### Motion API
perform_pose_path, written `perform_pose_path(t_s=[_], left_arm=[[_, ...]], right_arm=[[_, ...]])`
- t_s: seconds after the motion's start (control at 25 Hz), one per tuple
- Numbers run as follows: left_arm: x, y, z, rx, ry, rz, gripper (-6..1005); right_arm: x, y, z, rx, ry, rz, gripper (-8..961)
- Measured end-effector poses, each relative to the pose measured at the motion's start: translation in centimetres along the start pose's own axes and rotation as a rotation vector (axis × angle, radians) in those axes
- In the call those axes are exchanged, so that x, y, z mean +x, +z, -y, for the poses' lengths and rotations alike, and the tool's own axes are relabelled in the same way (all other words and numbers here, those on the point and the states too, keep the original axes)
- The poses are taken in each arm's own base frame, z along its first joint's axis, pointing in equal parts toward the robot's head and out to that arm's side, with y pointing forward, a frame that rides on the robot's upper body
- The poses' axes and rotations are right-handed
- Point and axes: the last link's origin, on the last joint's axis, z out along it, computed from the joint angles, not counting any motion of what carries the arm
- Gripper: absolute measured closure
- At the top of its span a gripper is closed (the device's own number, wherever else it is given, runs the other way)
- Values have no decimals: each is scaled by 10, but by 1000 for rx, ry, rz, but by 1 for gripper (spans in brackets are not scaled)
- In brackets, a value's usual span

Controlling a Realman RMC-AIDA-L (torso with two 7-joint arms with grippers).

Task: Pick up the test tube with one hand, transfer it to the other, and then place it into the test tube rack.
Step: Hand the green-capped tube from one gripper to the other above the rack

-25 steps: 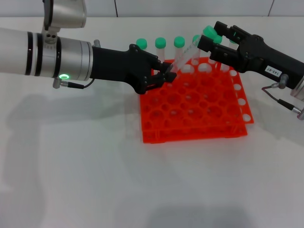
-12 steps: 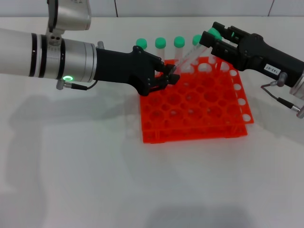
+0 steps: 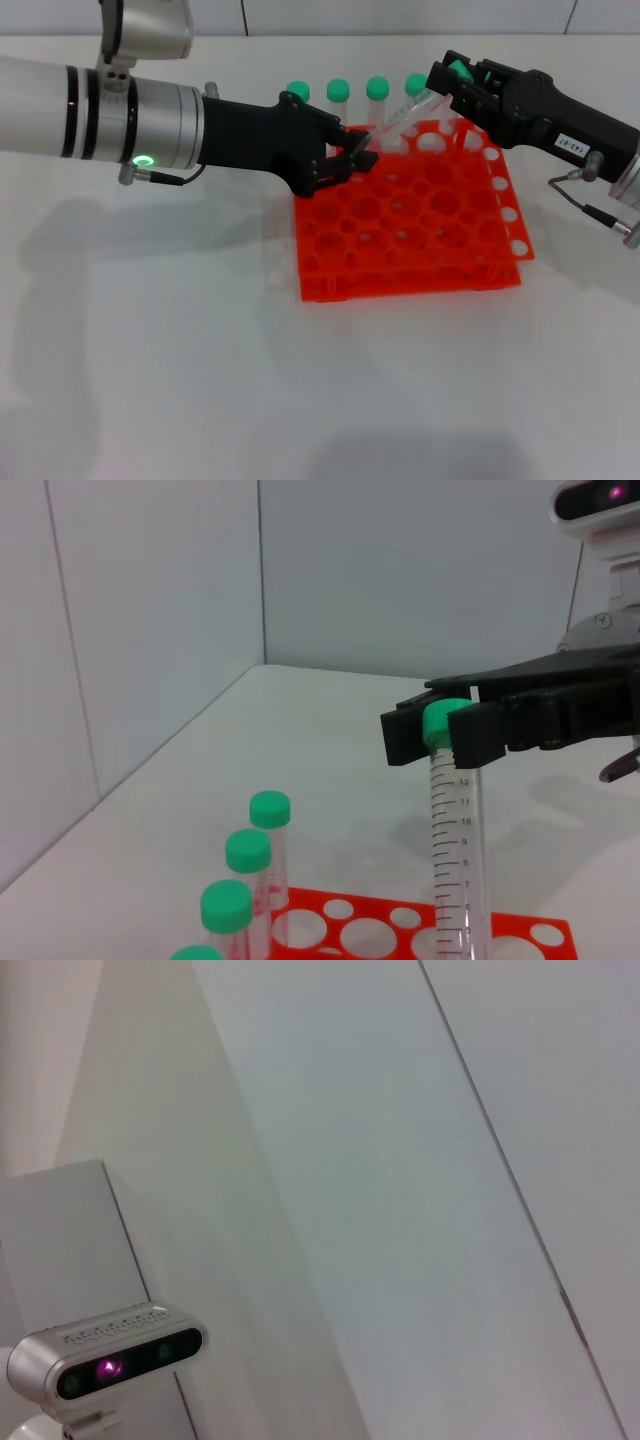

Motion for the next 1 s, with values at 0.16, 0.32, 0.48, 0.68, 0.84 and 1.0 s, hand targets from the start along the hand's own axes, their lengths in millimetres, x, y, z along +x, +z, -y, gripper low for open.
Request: perform_pose_path(t_s=[0.16,0.32,0.48,0.68,0.84,1.0], left_arm=[[0,0,2,11,-9,0,802],[2,0,3,17,-47,-3,802],[9,-1,6,29,-93,-14,772],[19,-1,3,16,-119,-14,619],[29,-7,0,-17,-149,-10,505],[39,-31,0,0,-179,-15,392]], right_arm=[[0,0,0,1,-2,0,676],[-1,0,0,1,-4,3,689],[-2,0,1,2,-5,7,690],[-4,1,1,3,-8,14,686],[-5,1,1,3,-12,16,682],[-7,0,4,6,-21,15,678]])
